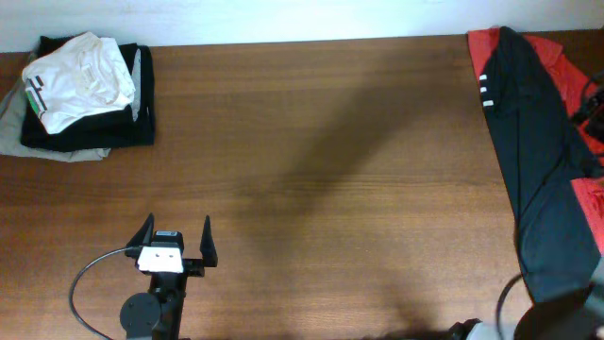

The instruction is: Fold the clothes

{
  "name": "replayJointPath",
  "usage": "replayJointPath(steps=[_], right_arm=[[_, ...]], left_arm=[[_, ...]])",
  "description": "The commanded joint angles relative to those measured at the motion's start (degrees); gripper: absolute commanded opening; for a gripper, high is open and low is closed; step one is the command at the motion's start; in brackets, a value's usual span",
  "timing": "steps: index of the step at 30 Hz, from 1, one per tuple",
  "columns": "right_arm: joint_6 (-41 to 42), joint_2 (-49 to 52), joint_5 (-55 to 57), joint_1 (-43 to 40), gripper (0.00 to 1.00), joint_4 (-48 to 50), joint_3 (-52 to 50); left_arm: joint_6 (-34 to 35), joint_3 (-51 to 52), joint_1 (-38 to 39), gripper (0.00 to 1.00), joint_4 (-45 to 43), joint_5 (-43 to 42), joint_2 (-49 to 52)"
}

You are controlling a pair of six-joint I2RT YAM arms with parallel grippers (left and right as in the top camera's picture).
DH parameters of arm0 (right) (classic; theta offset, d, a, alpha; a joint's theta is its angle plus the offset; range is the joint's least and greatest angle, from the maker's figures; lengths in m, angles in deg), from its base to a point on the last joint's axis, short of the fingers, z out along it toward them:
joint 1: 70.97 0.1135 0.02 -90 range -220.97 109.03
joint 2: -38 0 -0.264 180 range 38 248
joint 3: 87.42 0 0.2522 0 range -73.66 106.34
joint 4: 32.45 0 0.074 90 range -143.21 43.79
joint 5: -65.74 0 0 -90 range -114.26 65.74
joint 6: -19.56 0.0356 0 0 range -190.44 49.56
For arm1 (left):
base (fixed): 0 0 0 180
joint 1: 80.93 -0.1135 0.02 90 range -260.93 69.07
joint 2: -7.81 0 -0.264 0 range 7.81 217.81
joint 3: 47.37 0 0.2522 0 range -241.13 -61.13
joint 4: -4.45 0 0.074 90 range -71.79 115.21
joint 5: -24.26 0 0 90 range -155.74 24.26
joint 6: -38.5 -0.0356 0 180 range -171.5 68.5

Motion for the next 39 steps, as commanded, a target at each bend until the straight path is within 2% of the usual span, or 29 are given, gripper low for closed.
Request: replayJointPath(steps=[1,6,16,17,25,28,31,33,35,39], right_arm=[[-0.63,7.96,0.70,-2.82,0.99,1.62,1.11],[2.84,18.29,3.43,-7.39,0.88,5.18,1.09],[2.14,26.03,4.79,-11.65,0.82,8.52,1.09],[2.16,26.47,4.76,-11.65,0.79,9.33,1.09],[2.16,30.80,1.92,-11.47,0.78,15.43,1.09],[2.19,31.69,0.57,-11.43,0.69,15.67,1.09],[2.19,33.00,0.42,-11.37,0.69,15.91,1.09],[2.19,33.00,0.39,-11.32,0.64,16.50,1.09],[2.19,33.03,0.42,-11.15,0.54,16.63,1.09],[2.21,33.09,0.00,-10.08,0.53,17.66,1.09]], left_arm=[[-0.48,0.24,-0.31,0.99,0.17,0.17,-0.33],[-0.48,0.24,-0.31,0.99,0.17,0.20,-0.33],[-0.48,0.24,-0.31,0.99,0.17,0.20,-0.33],[-0.48,0.24,-0.31,0.99,0.20,0.20,-0.33],[-0.48,0.24,-0.31,0.99,0.17,0.20,-0.33],[-0.48,0.24,-0.31,0.99,0.17,0.17,-0.33],[-0.48,0.24,-0.31,0.99,0.17,0.20,-0.33],[-0.48,0.24,-0.31,0.99,0.17,0.20,-0.33],[-0.48,0.24,-0.31,0.99,0.17,0.17,-0.33],[-0.48,0.24,-0.31,0.99,0.20,0.17,-0.33]])
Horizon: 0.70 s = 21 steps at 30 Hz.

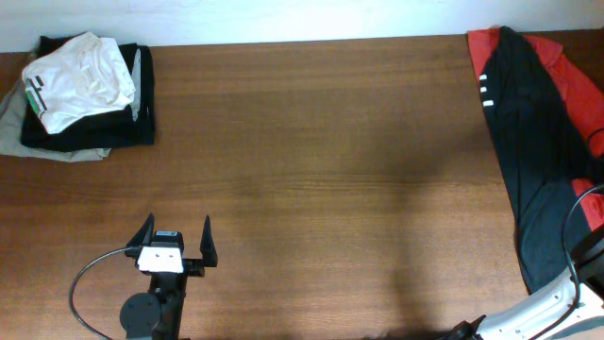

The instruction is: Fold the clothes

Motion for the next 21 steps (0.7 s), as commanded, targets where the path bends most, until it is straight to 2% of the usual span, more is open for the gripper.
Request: replayJointPath(steps=[1,2,3,5,6,9,11,14,15,18,21], right_arm=[[0.22,0.87,-0.74,1.05,0.53,0.63,0.98],[0.22,1.07,-0.74,1.03,0.53,0.68,0.98],[0.22,1.53,-0.74,1.03,0.59,0.70,0.98],[0.20,2.27,-0.74,1.03,0.59,1.03,0.98],[0.20,2.29,-0.74,1.03,0.47,1.31,0.98],[0.22,2.29,-0.74,1.03,0.21,1.46,0.98],[0.22,2.27,-0.74,1.03,0.12,1.44,0.98],[0.35,0.87,-0.74,1.03,0.11,1.33,0.98],[0.44,-0.37,-0.74,1.03,0.06,1.27,0.98],[2.12,-5.07,-0.81,1.05,0.04,0.68,0.98],[4.46,-9.49,-7.93,1.22,0.04,0.39,0.98]], left_arm=[[-0.48,0.24,-0.31,0.99,0.20,0.20,-0.26],[-0.48,0.24,-0.31,0.99,0.17,0.20,-0.26],[-0.48,0.24,-0.31,0.99,0.17,0.20,-0.26],[-0.48,0.24,-0.31,0.99,0.17,0.20,-0.26],[-0.48,0.24,-0.31,0.99,0.17,0.20,-0.26],[-0.48,0.24,-0.31,0.99,0.20,0.20,-0.26],[-0.48,0.24,-0.31,0.99,0.20,0.20,-0.26],[-0.48,0.24,-0.31,0.99,0.20,0.20,-0.26],[-0.48,0.24,-0.31,0.99,0.17,0.20,-0.26],[-0.48,0.24,-0.31,0.99,0.20,0.20,-0.26],[-0.48,0.24,-0.31,0.99,0.20,0.20,-0.26]])
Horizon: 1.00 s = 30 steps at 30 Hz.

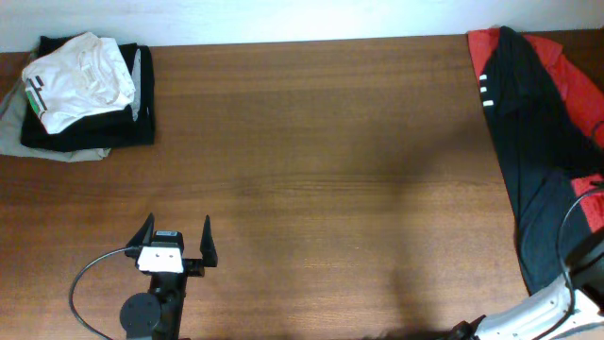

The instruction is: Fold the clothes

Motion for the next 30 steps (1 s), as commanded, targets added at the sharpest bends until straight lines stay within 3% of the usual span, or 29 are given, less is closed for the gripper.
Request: replayJointPath(steps=[1,5,11,25,30], right_arm=[[3.50,-6.51,-8.63,1.11,0.04,0.07,0.98],[3.93,-10.91,-14.80,6.62,0.04,-0.17,0.98],[7.96,-14.21,-23.65,25.40,0.04,-0.42,0.98],[9.03,-14.08,-23.06,72.30,0.04,-0.57,0.98],[12.46,-14.08,-16.92,84.17,0.04,0.81,0.98]], left_arm=[[-0.48,0.24,-0.31,0.99,0.17,0.17,-0.26],[-0.48,0.24,-0.31,0.99,0.17,0.17,-0.26],[-0.48,0.24,-0.31,0.99,0.17,0.20,-0.26],[-0.48,0.24,-0.31,0.99,0.17,0.17,-0.26],[-0.48,0.24,-0.31,0.99,0.17,0.20,-0.26]])
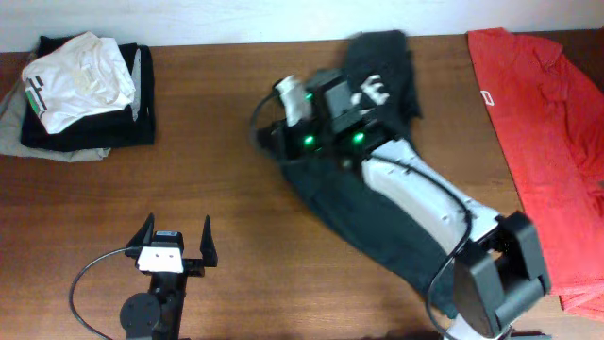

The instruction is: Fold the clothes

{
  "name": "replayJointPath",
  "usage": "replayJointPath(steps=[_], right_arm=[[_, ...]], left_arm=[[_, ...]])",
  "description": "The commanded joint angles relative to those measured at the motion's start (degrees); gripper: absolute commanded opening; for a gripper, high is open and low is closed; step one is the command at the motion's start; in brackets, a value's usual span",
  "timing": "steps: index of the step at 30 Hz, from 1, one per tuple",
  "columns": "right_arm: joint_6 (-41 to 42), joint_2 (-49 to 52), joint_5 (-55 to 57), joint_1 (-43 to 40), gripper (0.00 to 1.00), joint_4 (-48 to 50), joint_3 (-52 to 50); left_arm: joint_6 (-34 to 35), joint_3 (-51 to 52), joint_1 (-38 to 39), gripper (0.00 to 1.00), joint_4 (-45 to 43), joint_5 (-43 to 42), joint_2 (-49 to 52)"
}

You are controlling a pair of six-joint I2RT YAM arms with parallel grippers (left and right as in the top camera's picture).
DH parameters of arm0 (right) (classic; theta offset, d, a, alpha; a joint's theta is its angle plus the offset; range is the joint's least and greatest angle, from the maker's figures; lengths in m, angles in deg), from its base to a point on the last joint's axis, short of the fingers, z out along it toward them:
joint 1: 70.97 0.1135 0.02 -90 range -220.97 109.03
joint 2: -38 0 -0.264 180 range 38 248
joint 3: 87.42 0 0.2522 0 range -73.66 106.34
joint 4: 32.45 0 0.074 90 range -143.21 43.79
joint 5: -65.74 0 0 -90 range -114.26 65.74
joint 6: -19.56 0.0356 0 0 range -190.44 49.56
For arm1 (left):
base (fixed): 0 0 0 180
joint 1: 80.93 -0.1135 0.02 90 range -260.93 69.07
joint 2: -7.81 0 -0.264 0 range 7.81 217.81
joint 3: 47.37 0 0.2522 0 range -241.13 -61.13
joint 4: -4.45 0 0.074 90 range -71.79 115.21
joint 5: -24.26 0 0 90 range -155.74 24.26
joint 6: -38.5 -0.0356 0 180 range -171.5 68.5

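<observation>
A black garment (347, 215) with white marks lies stretched aslant across the middle of the table, from the far edge down toward the front right. My right arm reaches over it from the front right. My right gripper (276, 142) sits at the cloth's left end and looks shut on it, its fingertips hidden in the dark fabric. A red shirt (538, 123) lies spread at the right edge. My left gripper (176, 230) stands open near the front left, with nothing between its fingers.
A folded stack (80, 90) of white, black and beige clothes sits in the far left corner. The brown table (217, 179) ends at a white wall along the back. A grey cable loops beside the left arm's base (142, 312).
The black garment has left the red shirt at the right and now lies across the table's middle. My right arm, then barely in view at the lower right, now reaches over it. The left arm has not moved.
The black garment lay on the red shirt at the right edge at all three earlier moments, with my right arm low at the right border. Now the garment is in the middle under my right arm and the red shirt lies bare. My left gripper stayed open and still.
</observation>
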Motion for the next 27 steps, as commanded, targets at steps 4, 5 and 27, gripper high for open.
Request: replayJointPath(steps=[4,5,27], right_arm=[[3.15,-1.70,2.99,10.73,0.06,1.77,0.98],[3.15,-1.68,4.76,12.26,0.29,2.01,0.98],[5.44,-3.19,11.23,-39.93,0.99,-24.02,0.98]], left_arm=[[-0.48,0.24,-0.31,0.99,0.20,0.22,-0.26],[-0.48,0.24,-0.31,0.99,0.17,0.22,-0.26],[-0.48,0.24,-0.31,0.99,0.17,0.22,-0.26]])
